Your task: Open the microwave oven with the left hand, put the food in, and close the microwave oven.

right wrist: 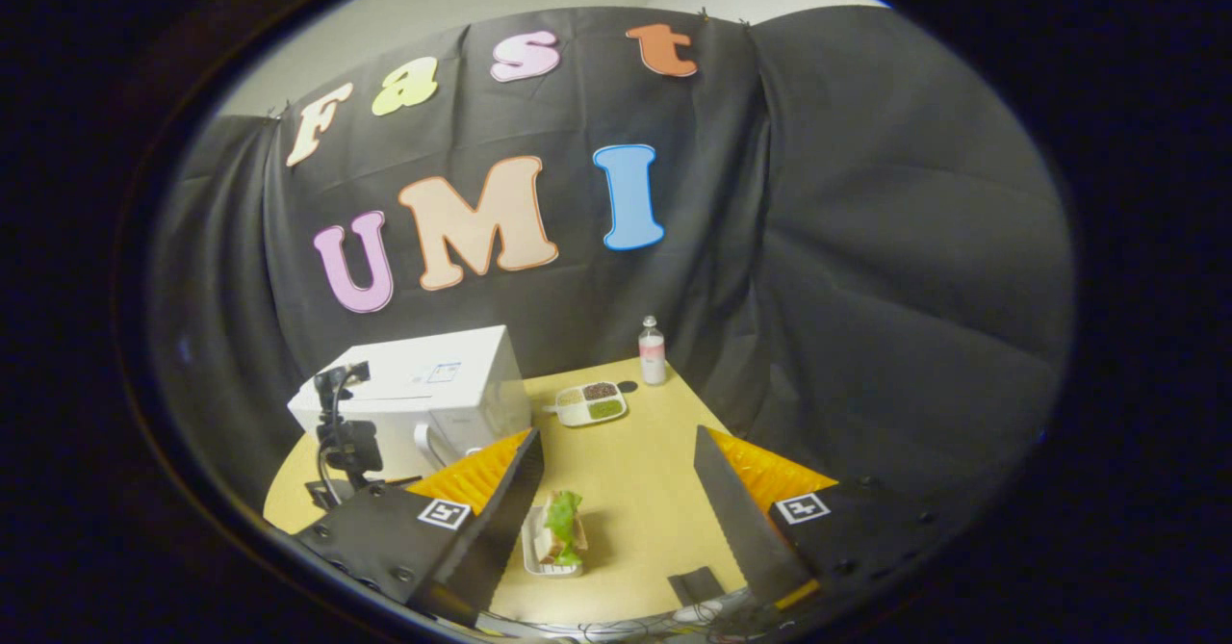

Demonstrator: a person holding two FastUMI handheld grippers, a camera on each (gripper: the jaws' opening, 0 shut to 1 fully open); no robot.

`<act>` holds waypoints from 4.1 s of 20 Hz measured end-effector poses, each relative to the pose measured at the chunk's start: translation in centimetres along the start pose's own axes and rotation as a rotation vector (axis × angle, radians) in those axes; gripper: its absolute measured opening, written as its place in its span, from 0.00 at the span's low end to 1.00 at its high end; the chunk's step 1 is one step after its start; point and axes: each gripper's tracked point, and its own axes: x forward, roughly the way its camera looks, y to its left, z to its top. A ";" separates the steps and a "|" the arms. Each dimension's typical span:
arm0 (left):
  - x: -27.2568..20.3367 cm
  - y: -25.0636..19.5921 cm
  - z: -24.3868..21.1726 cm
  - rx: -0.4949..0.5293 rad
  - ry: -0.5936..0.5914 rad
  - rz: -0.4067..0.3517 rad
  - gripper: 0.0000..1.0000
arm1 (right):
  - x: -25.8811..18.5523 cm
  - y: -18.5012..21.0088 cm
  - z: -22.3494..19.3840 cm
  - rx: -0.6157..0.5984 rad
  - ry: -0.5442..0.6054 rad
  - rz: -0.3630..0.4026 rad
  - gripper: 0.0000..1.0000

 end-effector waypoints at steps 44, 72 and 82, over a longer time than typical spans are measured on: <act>-7.5 3.1 -6.5 0.101 -0.045 0.098 0.12 | -1.2 3.0 -5.3 -0.054 0.102 0.157 0.93; -28.6 22.2 -14.9 -0.310 -0.125 0.663 0.93 | -0.1 -0.1 -10.8 -0.078 0.262 0.300 0.93; -38.9 27.2 -12.1 -0.388 -0.281 0.936 0.90 | 4.8 4.3 -17.2 -0.024 0.512 0.427 0.93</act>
